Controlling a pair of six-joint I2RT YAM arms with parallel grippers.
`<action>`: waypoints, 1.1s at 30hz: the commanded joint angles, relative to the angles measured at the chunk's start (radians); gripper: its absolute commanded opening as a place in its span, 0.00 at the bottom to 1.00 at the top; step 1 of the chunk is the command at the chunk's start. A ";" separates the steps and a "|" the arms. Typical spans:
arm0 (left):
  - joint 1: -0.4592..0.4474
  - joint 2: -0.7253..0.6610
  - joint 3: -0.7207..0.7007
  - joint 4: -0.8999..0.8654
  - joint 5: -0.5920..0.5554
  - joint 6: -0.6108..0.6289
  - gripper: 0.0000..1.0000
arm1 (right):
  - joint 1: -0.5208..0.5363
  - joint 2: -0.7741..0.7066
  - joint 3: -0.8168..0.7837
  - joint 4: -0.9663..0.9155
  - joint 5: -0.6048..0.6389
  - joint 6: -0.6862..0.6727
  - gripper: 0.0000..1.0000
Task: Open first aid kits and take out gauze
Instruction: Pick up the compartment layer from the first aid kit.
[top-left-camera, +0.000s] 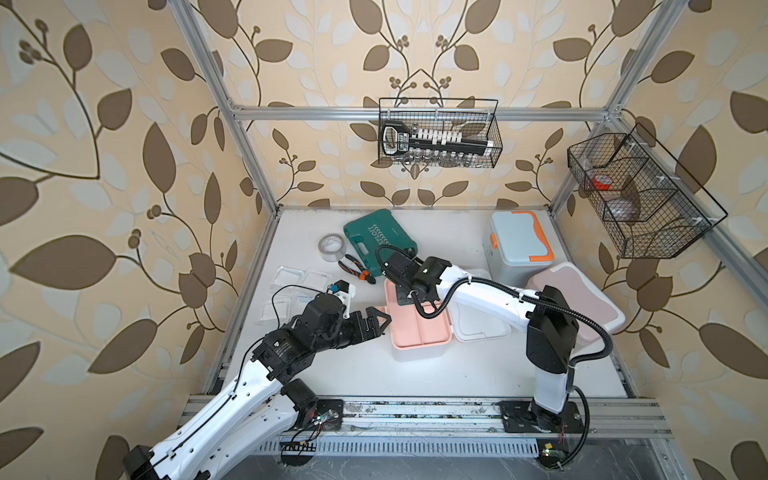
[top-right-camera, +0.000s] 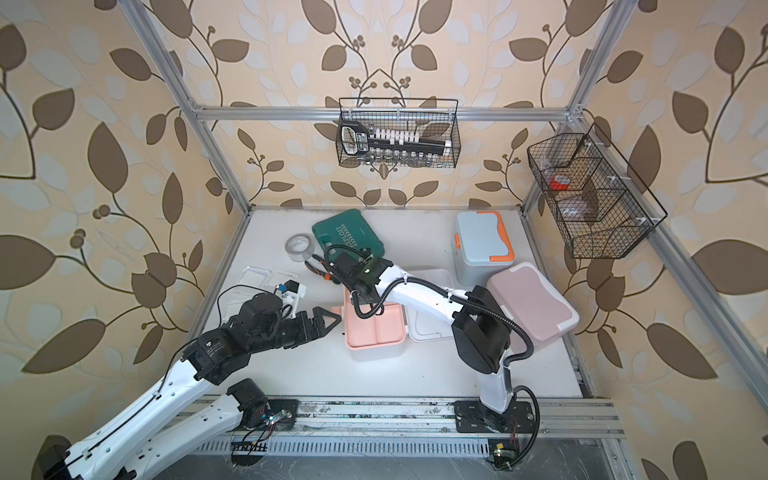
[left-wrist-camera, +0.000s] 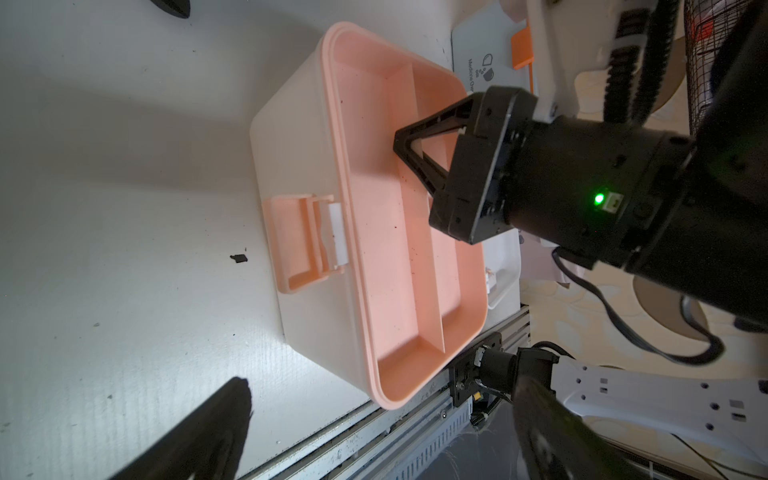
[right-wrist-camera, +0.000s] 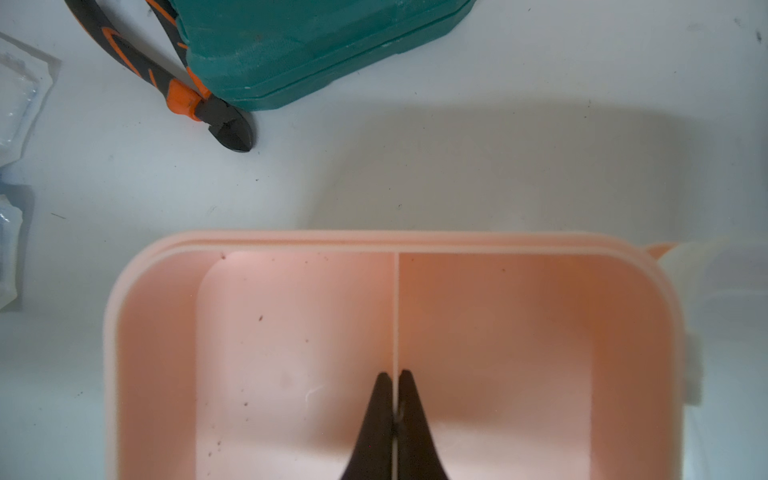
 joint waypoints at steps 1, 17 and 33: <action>-0.005 -0.017 -0.011 0.002 -0.012 -0.018 0.99 | 0.017 0.013 0.049 -0.057 0.052 0.017 0.00; -0.005 -0.036 0.032 -0.010 -0.032 -0.002 0.99 | 0.061 -0.073 0.156 -0.089 0.111 -0.034 0.00; -0.006 -0.223 0.142 0.039 -0.033 0.160 0.99 | 0.028 -0.538 -0.071 0.140 0.154 -0.227 0.00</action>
